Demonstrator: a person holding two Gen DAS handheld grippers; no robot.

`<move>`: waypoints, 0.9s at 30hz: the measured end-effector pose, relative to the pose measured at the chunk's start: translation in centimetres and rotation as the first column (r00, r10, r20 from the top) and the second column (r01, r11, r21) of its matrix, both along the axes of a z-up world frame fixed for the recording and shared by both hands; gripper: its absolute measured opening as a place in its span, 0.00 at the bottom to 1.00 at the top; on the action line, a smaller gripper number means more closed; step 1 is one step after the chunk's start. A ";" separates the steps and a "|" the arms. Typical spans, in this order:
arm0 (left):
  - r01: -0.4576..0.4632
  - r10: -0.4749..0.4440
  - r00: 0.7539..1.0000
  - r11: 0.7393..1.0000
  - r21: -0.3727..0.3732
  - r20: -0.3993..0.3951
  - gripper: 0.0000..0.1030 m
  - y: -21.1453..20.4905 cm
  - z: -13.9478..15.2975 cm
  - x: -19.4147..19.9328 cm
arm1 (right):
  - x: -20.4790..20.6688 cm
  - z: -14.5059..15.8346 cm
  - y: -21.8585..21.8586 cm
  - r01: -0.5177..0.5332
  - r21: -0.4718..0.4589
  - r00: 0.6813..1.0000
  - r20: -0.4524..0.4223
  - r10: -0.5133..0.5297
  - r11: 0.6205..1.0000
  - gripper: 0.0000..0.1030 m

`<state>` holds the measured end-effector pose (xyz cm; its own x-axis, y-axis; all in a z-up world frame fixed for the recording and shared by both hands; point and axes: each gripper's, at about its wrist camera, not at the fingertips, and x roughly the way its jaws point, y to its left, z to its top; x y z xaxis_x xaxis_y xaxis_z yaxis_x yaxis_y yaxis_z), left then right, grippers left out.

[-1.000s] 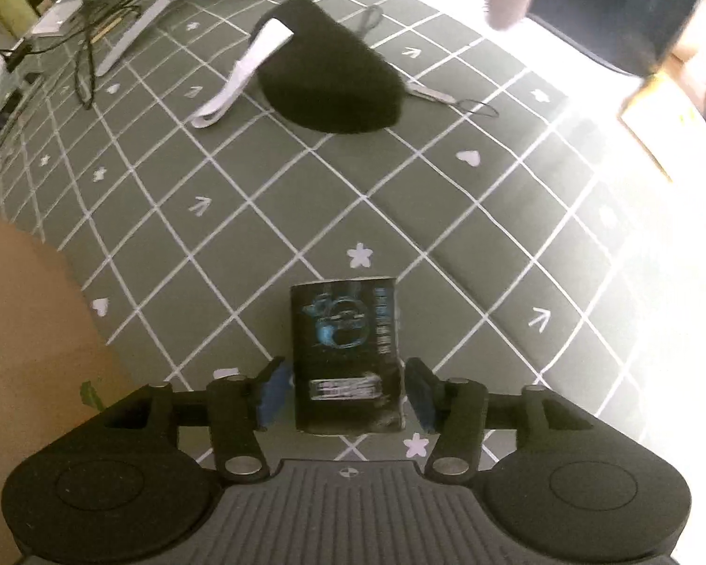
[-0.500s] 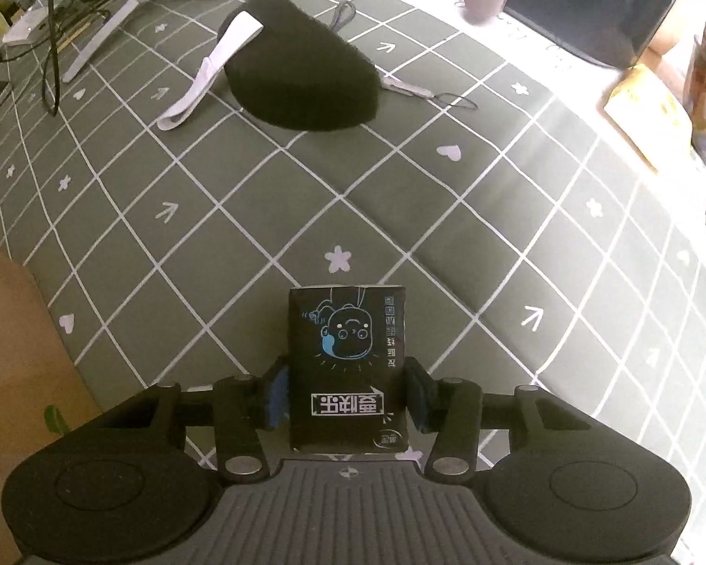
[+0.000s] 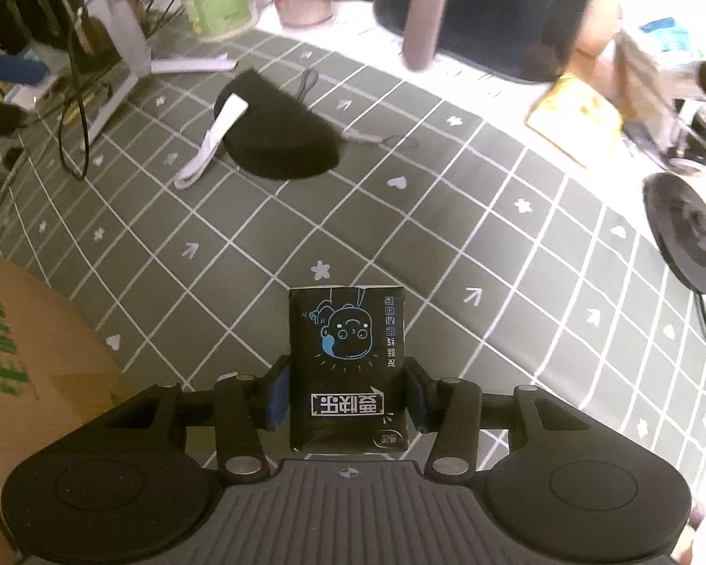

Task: Organize soft objects
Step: 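Grasp the white strap of the black eye mask with the left gripper while the right holds the card box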

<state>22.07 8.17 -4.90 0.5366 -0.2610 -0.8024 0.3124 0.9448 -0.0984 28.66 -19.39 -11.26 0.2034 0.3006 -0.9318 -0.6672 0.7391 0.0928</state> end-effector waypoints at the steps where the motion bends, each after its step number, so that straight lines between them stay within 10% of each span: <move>1: 0.007 -0.007 1.000 1.000 0.005 -0.002 0.67 -0.2 -0.4 0.3 | -0.2 0.4 -0.3 0.013 0.009 1.000 0.006 -0.013 1.000 0.50; 27: 0.104 -0.098 0.994 0.986 0.128 -0.052 0.36 -3.2 -11.8 6.6 | -8.0 6.8 -6.9 0.297 0.114 0.944 0.112 -0.310 0.948 0.50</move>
<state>28.64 4.99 -16.72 0.4748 -0.2034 -0.8563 0.4050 0.9143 0.0074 20.65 -26.28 -4.42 0.4134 0.2908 -0.8628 -0.4234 0.9004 0.1006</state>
